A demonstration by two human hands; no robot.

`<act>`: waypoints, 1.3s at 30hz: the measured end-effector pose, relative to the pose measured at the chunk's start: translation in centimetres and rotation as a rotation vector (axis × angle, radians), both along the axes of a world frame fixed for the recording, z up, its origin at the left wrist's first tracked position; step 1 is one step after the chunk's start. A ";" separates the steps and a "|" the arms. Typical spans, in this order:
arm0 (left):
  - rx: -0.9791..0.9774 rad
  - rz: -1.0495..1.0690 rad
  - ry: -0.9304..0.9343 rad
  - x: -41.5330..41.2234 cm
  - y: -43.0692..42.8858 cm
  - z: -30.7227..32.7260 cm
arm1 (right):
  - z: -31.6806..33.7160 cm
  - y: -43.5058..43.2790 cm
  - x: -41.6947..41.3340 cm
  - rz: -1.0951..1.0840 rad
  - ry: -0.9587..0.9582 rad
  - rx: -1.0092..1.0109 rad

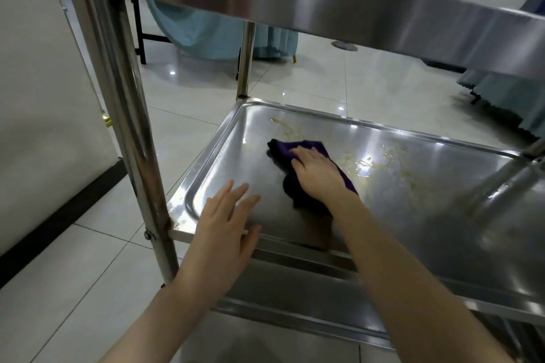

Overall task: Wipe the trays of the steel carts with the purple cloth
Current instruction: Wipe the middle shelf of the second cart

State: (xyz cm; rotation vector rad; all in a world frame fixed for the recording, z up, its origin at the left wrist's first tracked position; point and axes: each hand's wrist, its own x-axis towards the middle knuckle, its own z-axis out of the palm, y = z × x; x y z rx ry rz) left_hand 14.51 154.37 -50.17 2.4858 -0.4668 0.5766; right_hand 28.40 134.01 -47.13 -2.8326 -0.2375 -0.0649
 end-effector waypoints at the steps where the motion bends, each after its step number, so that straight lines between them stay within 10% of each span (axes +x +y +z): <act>1: 0.003 0.013 0.004 -0.1 0.0 0.0 | -0.2 0.1 1.0 -0.044 -0.002 -0.005; 11: 0.021 -0.038 0.021 2.8 -3.6 0.6 | -2.3 -4.4 -15.3 0.158 -0.064 0.044; 20: 0.274 -0.112 0.053 3.7 -5.0 0.6 | -1.4 -7.4 0.9 -0.192 -0.015 0.000; 30: 0.320 -0.207 0.106 2.8 -5.4 1.9 | -4.2 -9.3 -16.2 0.076 -0.124 0.077; 39: 0.311 -0.213 0.118 3.7 -4.9 1.2 | -1.5 -12.0 -1.6 -0.230 -0.075 -0.011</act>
